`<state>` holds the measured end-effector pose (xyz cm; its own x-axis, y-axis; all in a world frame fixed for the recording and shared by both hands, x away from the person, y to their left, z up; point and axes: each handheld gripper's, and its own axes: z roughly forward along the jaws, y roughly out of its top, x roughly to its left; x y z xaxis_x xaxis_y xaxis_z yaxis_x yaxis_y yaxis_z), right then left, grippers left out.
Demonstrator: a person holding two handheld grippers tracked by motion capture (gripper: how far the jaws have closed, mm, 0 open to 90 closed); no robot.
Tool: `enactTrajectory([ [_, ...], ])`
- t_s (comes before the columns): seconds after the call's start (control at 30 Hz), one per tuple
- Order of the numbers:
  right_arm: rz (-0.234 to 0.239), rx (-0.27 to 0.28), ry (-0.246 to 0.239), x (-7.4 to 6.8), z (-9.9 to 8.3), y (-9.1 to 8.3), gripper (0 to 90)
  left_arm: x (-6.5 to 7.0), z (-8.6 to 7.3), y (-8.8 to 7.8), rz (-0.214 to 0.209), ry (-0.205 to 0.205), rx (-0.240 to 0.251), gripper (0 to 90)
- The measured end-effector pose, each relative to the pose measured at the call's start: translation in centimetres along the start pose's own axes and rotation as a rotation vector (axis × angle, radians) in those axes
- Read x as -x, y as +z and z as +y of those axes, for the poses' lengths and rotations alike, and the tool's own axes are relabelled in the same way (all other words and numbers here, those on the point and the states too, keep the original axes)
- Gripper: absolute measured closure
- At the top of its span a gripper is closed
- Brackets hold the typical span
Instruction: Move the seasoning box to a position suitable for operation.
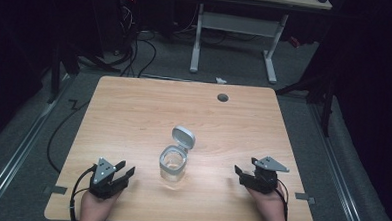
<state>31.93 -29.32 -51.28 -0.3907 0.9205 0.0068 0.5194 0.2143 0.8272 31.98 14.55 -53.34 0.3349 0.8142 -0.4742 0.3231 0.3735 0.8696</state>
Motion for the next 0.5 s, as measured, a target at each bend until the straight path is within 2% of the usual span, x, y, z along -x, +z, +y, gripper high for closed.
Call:
enactTrajectory([
  [0.03,0.011,0.007,0.011,0.2,-0.2,-0.1,33.8,0.0,0.0,0.0,0.000,0.000,0.000,56.1],
  [0.17,0.030,0.006,0.046,0.5,-0.8,-0.4,36.2,0.6,0.1,0.2,-0.021,0.017,0.008,56.1],
  [0.3,0.039,0.023,0.069,0.5,-1.0,-0.6,37.3,0.7,0.4,0.2,-0.025,0.000,0.021,56.1],
  [0.37,0.033,0.029,0.066,0.3,-1.1,-0.7,37.4,0.6,0.6,0.2,-0.031,-0.010,0.022,56.6],
  [0.5,0.025,0.024,0.063,-0.3,-1.2,-0.3,37.8,0.5,0.5,0.1,-0.045,0.006,0.019,58.3],
])
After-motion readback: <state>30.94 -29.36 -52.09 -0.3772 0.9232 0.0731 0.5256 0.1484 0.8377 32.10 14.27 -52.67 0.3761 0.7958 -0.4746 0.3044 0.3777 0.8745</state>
